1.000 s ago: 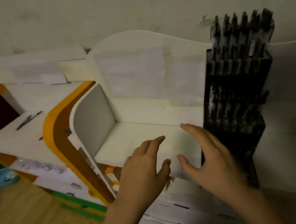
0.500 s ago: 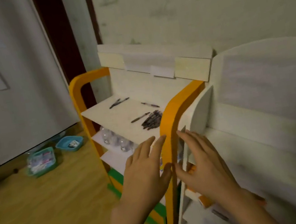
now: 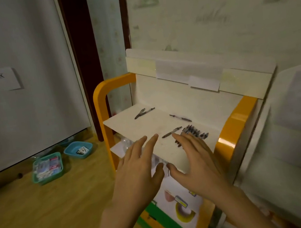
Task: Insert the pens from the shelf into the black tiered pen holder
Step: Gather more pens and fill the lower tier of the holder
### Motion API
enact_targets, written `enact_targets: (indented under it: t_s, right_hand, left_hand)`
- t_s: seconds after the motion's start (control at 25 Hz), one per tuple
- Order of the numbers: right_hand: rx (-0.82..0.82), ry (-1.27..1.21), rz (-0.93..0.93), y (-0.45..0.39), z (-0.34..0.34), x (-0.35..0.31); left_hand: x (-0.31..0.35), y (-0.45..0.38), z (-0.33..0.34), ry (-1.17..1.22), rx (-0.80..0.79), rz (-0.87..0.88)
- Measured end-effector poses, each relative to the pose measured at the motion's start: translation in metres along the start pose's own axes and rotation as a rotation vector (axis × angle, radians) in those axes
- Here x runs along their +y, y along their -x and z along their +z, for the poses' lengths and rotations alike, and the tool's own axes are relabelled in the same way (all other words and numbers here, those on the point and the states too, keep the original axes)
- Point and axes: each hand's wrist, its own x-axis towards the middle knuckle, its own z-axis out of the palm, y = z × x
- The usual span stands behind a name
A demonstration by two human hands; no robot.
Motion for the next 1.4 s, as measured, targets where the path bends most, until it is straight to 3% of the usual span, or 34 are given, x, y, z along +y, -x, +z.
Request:
enact_targets:
  t_s: [0.4, 0.76, 1.08, 1.4]
  right_hand:
    - [0.073, 0.045, 0.216, -0.140, 0.051, 0.069]
    - [0.098, 0.193, 0.577, -0.188, 0.088, 0.139]
    - [0.133, 0.340, 0.798, -0.184, 0.107, 0.171]
    - [0.128, 0.365, 0.922, -0.184, 0.121, 0.183]
  left_hand:
    - [-0.066, -0.174, 0.060, 0.015, -0.057, 0.123]
    - [-0.098, -0.276, 0.177, 0.227, -0.326, 0.282]
    - [-0.124, -0.303, 0.281, 0.043, -0.771, 0.076]
    - [-0.091, -0.311, 0.319, 0.167, -0.909, 0.064]
